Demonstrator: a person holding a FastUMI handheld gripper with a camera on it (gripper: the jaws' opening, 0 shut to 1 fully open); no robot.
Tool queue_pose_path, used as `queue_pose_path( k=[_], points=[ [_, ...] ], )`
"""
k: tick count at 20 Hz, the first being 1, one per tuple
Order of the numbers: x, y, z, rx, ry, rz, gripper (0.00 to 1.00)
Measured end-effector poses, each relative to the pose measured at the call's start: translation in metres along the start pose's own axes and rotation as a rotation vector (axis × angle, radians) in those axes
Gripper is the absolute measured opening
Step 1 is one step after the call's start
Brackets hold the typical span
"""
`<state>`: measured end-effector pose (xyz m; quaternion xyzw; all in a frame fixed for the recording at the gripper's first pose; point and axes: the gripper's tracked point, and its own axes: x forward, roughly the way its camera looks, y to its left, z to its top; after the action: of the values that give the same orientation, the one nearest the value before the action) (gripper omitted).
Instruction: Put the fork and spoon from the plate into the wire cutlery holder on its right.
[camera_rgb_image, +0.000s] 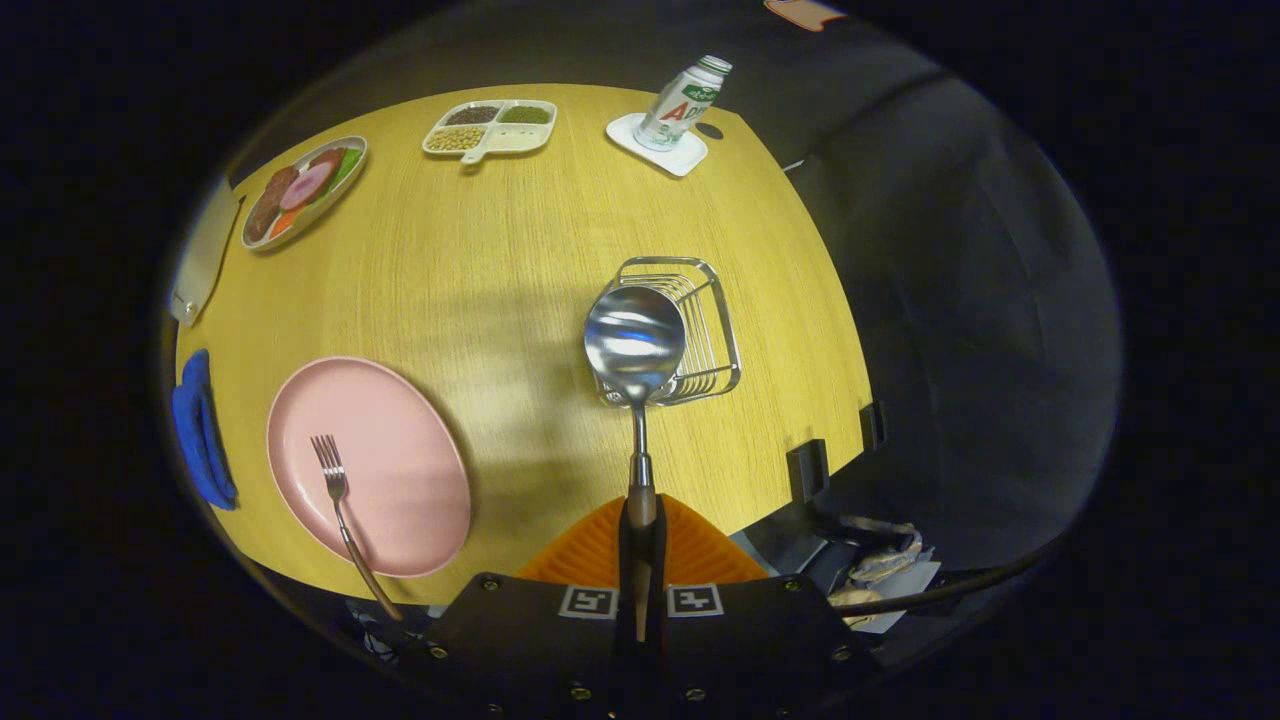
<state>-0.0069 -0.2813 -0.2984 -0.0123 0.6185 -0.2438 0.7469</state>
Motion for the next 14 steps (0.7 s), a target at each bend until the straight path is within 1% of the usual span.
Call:
queue_pose_path(
  k=[3, 6, 10, 14],
  points=[
    [0.011, -0.013, 0.001, 0.014, 0.042, -0.004, 0.04],
    [0.022, -0.017, 0.001, -0.003, 0.094, -0.004, 0.04],
    [0.028, -0.016, 0.007, -0.01, 0.151, 0.031, 0.04],
    [0.033, -0.021, 0.012, -0.019, 0.198, 0.045, 0.04]
  ],
)
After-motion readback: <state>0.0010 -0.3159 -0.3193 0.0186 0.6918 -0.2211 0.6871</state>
